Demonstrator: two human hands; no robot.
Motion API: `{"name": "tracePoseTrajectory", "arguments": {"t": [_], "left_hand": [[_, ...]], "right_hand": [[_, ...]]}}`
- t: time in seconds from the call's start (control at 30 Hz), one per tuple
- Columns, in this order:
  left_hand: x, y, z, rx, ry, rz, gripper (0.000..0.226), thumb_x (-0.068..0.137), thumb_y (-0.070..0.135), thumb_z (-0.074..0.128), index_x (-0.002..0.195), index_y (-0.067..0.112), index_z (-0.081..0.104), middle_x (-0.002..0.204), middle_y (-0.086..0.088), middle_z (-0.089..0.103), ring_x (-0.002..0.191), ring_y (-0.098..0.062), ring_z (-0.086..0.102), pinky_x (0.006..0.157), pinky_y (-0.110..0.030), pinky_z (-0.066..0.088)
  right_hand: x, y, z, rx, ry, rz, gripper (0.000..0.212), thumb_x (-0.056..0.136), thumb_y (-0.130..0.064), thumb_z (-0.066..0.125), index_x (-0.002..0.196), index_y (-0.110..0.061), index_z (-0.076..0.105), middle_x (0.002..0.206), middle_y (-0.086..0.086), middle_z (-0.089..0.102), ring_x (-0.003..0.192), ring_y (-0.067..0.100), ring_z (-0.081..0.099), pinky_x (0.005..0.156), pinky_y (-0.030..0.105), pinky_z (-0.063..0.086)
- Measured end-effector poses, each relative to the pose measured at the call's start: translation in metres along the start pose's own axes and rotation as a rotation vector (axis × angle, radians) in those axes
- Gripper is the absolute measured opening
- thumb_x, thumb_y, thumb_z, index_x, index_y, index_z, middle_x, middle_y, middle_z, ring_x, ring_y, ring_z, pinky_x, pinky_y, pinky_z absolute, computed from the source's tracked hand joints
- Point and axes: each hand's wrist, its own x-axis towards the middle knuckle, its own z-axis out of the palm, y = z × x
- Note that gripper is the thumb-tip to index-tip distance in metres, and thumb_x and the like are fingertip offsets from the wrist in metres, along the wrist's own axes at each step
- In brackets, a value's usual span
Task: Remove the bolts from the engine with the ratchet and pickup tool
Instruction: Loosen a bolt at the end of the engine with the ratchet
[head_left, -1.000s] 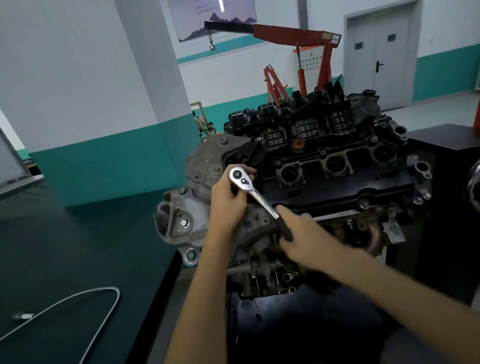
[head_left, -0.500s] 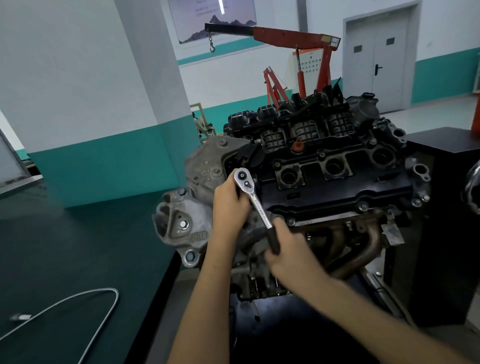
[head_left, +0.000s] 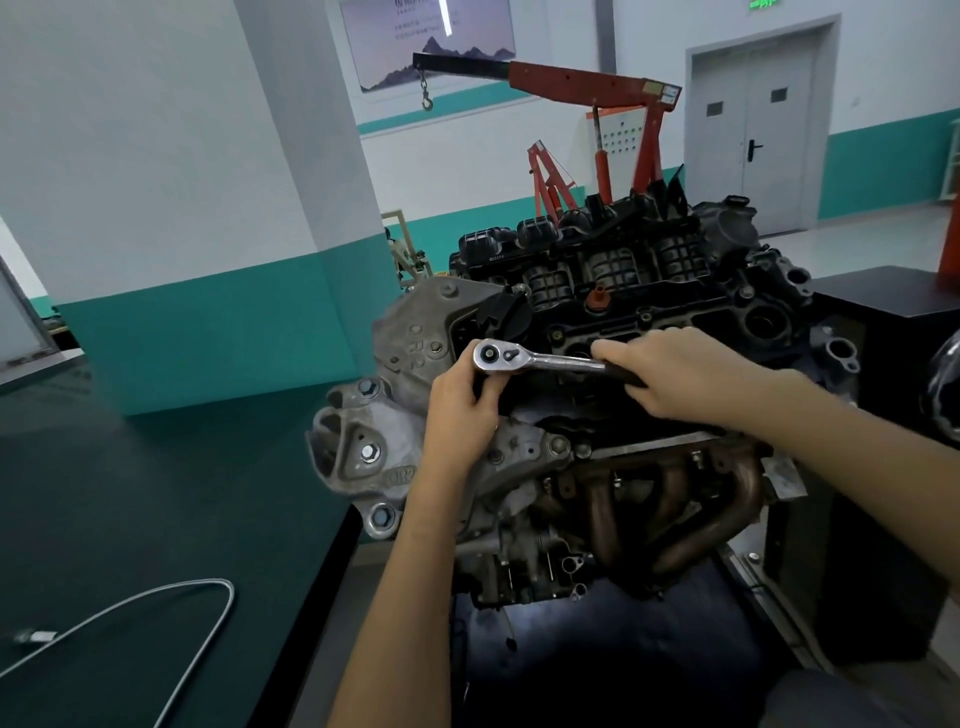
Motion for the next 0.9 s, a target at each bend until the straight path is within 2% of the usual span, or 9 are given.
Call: {"name": "tracePoseTrajectory", "arguments": {"t": [0.1, 0.27, 0.4, 0.47, 0.57, 0.63, 0.77, 0.83, 0.9], "left_hand": [[-0.001, 0.002, 0.004, 0.033, 0.081, -0.018, 0.014, 0.093, 0.002, 0.055, 0.099, 0.009, 0.064, 0.064, 0.019, 0.053, 0.058, 0.009, 0.052, 0.056, -0.006, 0.036], [-0.002, 0.000, 0.006, 0.052, 0.100, -0.043, 0.020, 0.085, -0.005, 0.050, 0.091, 0.009, 0.063, 0.062, 0.012, 0.057, 0.058, 0.001, 0.055, 0.054, -0.009, 0.037], [-0.002, -0.002, 0.006, -0.035, 0.085, -0.091, 0.017, 0.087, 0.004, 0.054, 0.082, 0.019, 0.061, 0.076, 0.001, 0.067, 0.073, -0.016, 0.063, 0.068, -0.025, 0.049], [-0.001, -0.002, 0.003, -0.048, 0.062, -0.067, 0.018, 0.087, -0.001, 0.056, 0.086, 0.016, 0.062, 0.081, 0.002, 0.069, 0.079, -0.016, 0.064, 0.073, -0.029, 0.051], [0.000, -0.002, -0.002, -0.075, -0.001, 0.016, 0.030, 0.083, -0.008, 0.051, 0.099, 0.014, 0.065, 0.095, 0.008, 0.070, 0.086, -0.009, 0.063, 0.078, -0.023, 0.051], [0.001, -0.002, -0.004, -0.070, -0.057, 0.014, 0.026, 0.089, -0.003, 0.052, 0.105, 0.013, 0.066, 0.097, 0.011, 0.070, 0.087, -0.006, 0.063, 0.079, -0.025, 0.051], [0.002, -0.003, 0.000, 0.000, -0.038, -0.020, 0.014, 0.096, 0.008, 0.055, 0.106, 0.008, 0.065, 0.080, 0.020, 0.062, 0.073, 0.010, 0.056, 0.068, -0.011, 0.041], [0.001, -0.001, 0.002, 0.017, 0.027, -0.050, 0.010, 0.095, 0.005, 0.055, 0.099, 0.010, 0.063, 0.073, 0.020, 0.057, 0.067, 0.011, 0.055, 0.062, -0.006, 0.038], [0.000, 0.000, 0.005, 0.033, 0.076, -0.064, 0.018, 0.093, 0.000, 0.054, 0.093, 0.019, 0.056, 0.066, 0.021, 0.053, 0.060, 0.013, 0.053, 0.056, -0.004, 0.036]], "right_hand": [[-0.014, -0.022, 0.016, 0.088, 0.056, 0.081, 0.036, 0.086, -0.022, 0.055, 0.119, -0.024, 0.041, 0.086, 0.005, 0.061, 0.082, 0.030, 0.062, 0.062, 0.031, 0.037], [-0.044, -0.122, 0.057, 0.884, 0.087, 0.348, 0.029, 0.080, -0.013, 0.057, 0.097, -0.028, 0.038, 0.067, 0.002, 0.055, 0.061, 0.026, 0.060, 0.052, 0.033, 0.048], [-0.031, -0.176, 0.072, 1.034, 0.173, 0.450, 0.044, 0.081, -0.010, 0.053, 0.123, -0.015, 0.039, 0.080, 0.012, 0.062, 0.075, 0.033, 0.062, 0.067, 0.043, 0.053], [-0.032, -0.162, 0.070, 1.002, 0.130, 0.421, 0.044, 0.080, -0.010, 0.053, 0.121, -0.019, 0.039, 0.078, 0.009, 0.061, 0.074, 0.031, 0.062, 0.064, 0.039, 0.053], [-0.040, -0.106, 0.056, 0.868, 0.013, 0.253, 0.034, 0.078, -0.009, 0.057, 0.104, -0.027, 0.044, 0.069, -0.001, 0.055, 0.061, 0.019, 0.058, 0.057, 0.032, 0.048], [-0.033, -0.058, 0.037, 0.608, -0.045, 0.157, 0.039, 0.081, -0.012, 0.059, 0.115, -0.026, 0.046, 0.071, -0.003, 0.051, 0.059, 0.018, 0.055, 0.057, 0.029, 0.044], [0.001, 0.000, -0.002, -0.021, 0.000, 0.013, 0.039, 0.087, -0.022, 0.054, 0.123, -0.027, 0.040, 0.088, 0.004, 0.063, 0.083, 0.029, 0.063, 0.063, 0.031, 0.039], [0.001, -0.006, -0.001, -0.042, 0.054, 0.022, 0.035, 0.086, -0.023, 0.053, 0.119, -0.026, 0.040, 0.089, 0.004, 0.064, 0.083, 0.030, 0.063, 0.061, 0.031, 0.036], [-0.018, -0.032, 0.016, 0.122, 0.063, 0.118, 0.032, 0.084, -0.022, 0.055, 0.113, -0.025, 0.041, 0.079, 0.002, 0.059, 0.080, 0.031, 0.063, 0.061, 0.031, 0.037]]}}
